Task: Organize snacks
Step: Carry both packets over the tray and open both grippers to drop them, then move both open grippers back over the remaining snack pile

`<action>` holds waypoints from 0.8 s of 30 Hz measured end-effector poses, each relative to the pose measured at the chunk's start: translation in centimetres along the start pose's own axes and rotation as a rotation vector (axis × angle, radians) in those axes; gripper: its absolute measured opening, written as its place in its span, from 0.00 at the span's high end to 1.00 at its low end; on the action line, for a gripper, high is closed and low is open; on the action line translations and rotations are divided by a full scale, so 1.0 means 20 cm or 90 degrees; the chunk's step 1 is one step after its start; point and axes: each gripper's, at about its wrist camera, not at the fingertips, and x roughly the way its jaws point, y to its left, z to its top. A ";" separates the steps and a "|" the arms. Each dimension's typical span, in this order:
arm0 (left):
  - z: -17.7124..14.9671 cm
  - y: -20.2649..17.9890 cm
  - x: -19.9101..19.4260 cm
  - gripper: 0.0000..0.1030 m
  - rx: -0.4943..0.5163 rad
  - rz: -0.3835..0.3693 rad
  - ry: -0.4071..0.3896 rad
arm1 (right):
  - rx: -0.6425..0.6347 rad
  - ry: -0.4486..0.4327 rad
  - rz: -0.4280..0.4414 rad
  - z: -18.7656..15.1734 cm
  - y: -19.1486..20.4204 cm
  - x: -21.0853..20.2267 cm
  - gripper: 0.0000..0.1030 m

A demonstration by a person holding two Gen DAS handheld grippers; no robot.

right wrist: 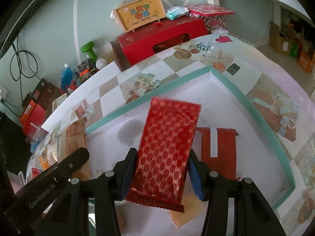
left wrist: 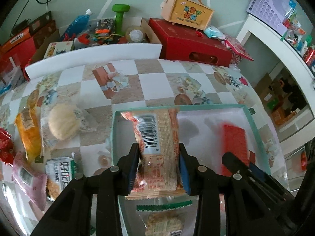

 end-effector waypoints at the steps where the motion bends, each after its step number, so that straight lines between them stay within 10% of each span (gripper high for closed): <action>1: 0.00 0.01 0.00 0.56 -0.003 0.000 0.000 | -0.001 -0.003 -0.007 0.00 0.00 -0.01 0.48; 12: -0.02 0.11 -0.08 0.37 -0.045 0.007 -0.010 | -0.033 -0.016 -0.026 0.00 0.06 -0.05 0.45; 15: -0.01 0.16 -0.11 0.32 -0.069 0.029 -0.014 | -0.036 -0.014 -0.046 0.00 0.06 -0.04 0.22; 24: -0.03 0.28 -0.03 0.23 -0.104 0.067 0.022 | -0.040 -0.008 -0.077 0.00 0.06 -0.02 0.01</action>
